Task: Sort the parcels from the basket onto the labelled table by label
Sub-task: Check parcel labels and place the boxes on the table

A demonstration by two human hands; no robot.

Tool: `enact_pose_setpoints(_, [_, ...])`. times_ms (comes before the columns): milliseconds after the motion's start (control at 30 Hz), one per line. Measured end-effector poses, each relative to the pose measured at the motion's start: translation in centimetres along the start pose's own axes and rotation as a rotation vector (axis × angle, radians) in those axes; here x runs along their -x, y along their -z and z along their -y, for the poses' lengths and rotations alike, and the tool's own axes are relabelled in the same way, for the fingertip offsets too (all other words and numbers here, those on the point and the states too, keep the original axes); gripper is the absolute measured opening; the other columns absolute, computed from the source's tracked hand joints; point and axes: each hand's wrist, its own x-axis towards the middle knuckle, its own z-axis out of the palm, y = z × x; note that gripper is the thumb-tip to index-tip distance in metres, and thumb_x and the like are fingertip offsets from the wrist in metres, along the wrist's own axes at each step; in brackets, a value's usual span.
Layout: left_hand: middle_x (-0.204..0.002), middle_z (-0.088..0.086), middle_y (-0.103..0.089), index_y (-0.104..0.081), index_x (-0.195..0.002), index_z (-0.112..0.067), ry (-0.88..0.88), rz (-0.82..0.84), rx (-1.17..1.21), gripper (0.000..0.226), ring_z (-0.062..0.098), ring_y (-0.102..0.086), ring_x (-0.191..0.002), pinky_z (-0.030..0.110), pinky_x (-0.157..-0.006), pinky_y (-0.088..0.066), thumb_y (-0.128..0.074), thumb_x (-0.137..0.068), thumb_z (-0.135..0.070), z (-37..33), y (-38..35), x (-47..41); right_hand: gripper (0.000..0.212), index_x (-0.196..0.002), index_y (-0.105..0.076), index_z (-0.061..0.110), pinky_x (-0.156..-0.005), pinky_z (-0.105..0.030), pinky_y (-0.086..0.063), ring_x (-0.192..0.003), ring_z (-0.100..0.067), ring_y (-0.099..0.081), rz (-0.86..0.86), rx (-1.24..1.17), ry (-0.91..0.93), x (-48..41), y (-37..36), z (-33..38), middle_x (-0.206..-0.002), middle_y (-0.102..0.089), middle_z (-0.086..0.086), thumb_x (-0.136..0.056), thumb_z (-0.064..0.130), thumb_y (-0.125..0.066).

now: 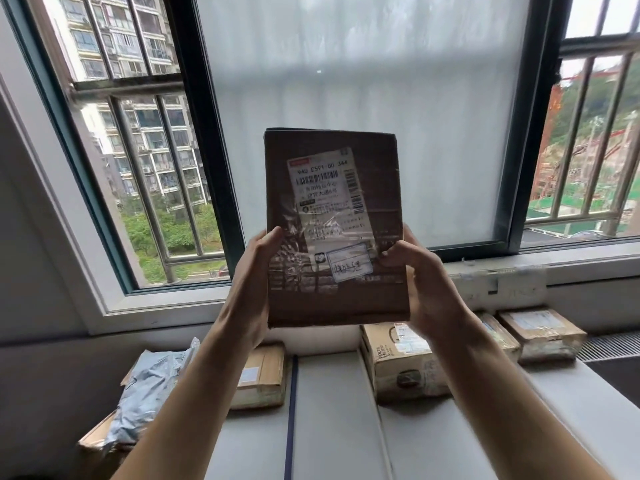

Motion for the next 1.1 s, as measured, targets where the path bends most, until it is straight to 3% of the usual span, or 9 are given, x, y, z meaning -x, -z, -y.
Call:
enact_pose_setpoints(100, [-0.127,0.020,-0.070,-0.060,-0.140,-0.011,-0.031,0.021,0.110,0.082,0.039,-0.069,-0.115,0.050,-0.091,-0.059,-0.069,-0.075,-0.060,-0.1,-0.7,0.6,0.066,-0.135,-0.062,0.023,-0.114,-0.072,-0.032,-0.130,-0.043,-0.057,-0.012,0.079,0.066,0.4,0.0,1.0,-0.133,-0.067,-0.016,-0.071,0.008,-0.053])
enact_pose_setpoints(267, [-0.129,0.021,-0.069,-0.057,-0.142,-0.010,-0.053,0.071,0.159,0.081,0.039,-0.070,-0.114,0.048,-0.086,-0.061,-0.067,-0.077,-0.058,0.1,-1.8,1.0,0.067,-0.137,-0.060,0.021,-0.116,-0.073,-0.027,-0.134,-0.042,-0.054,-0.025,0.143,0.094,0.9,0.7,2.1,-0.137,-0.065,-0.015,-0.071,0.008,-0.055])
enact_pose_setpoints(400, [-0.129,0.020,-0.069,-0.057,-0.142,-0.012,-0.052,0.078,0.138,0.079,0.040,-0.069,-0.115,0.049,-0.086,-0.061,-0.065,-0.079,-0.058,0.7,-2.9,1.5,0.066,-0.137,-0.060,0.021,-0.116,-0.073,-0.027,-0.134,-0.043,-0.053,-0.043,0.138,0.076,2.0,1.5,2.2,-0.136,-0.065,-0.016,-0.072,0.009,-0.054])
enact_pose_setpoints(533, [-0.132,0.021,-0.068,-0.056,-0.144,-0.012,-0.014,0.097,0.126,0.080,0.042,-0.067,-0.119,0.055,-0.096,-0.057,-0.065,-0.080,-0.060,1.7,-3.9,2.1,0.063,-0.136,-0.061,0.020,-0.115,-0.075,-0.027,-0.134,-0.048,-0.051,-0.050,0.088,0.052,3.5,2.4,2.0,-0.134,-0.065,-0.018,-0.075,0.006,-0.051])
enact_pose_setpoints(667, [-0.130,0.021,-0.069,-0.056,-0.143,-0.013,0.020,0.095,0.136,0.083,0.040,-0.069,-0.116,0.049,-0.087,-0.062,-0.066,-0.076,-0.061,2.6,-4.9,2.5,0.059,-0.130,-0.065,0.024,-0.112,-0.076,-0.032,-0.126,-0.039,-0.059,-0.093,0.085,0.052,4.4,3.2,2.1,-0.129,-0.068,-0.011,-0.076,0.006,-0.049])
enact_pose_setpoints(767, [-0.129,0.018,-0.070,-0.057,-0.143,-0.015,0.035,0.118,0.138,0.080,0.039,-0.069,-0.116,0.049,-0.090,-0.061,-0.064,-0.078,-0.062,3.2,-5.4,2.4,0.055,-0.125,-0.068,0.026,-0.113,-0.075,-0.030,-0.130,-0.041,-0.056,-0.106,0.108,0.084,5.1,3.6,2.1,-0.131,-0.068,-0.009,-0.081,0.003,-0.045])
enact_pose_setpoints(900, [-0.125,0.018,-0.072,-0.062,-0.138,-0.014,0.083,0.142,0.153,0.062,0.036,-0.072,-0.110,0.043,-0.084,-0.063,-0.059,-0.091,-0.054,4.5,-6.9,1.7,0.054,-0.127,-0.067,0.024,-0.114,-0.076,-0.028,-0.127,-0.041,-0.057,-0.195,0.087,0.074,5.7,5.5,1.9,-0.127,-0.069,-0.008,-0.080,0.006,-0.047])
enact_pose_setpoints(1000, [-0.124,0.018,-0.073,-0.065,-0.136,-0.013,0.135,0.197,0.177,0.063,0.034,-0.073,-0.107,0.042,-0.082,-0.064,-0.051,-0.089,-0.053,6.2,-8.7,1.0,0.066,-0.132,-0.065,0.027,-0.114,-0.074,-0.030,-0.129,-0.039,-0.057,-0.263,0.093,0.033,6.0,7.5,1.6,-0.127,-0.070,-0.006,-0.067,0.017,-0.060])
enact_pose_setpoints(1100, [-0.127,0.019,-0.071,-0.067,-0.134,-0.014,0.192,0.242,0.215,0.064,0.036,-0.072,-0.112,0.046,-0.088,-0.062,-0.053,-0.088,-0.057,8.2,-10.4,0.1,0.078,-0.141,-0.059,0.026,-0.111,-0.072,-0.038,-0.123,-0.039,-0.062,-0.298,0.013,-0.050,6.3,9.8,1.4,-0.127,-0.072,-0.010,-0.064,0.011,-0.058])
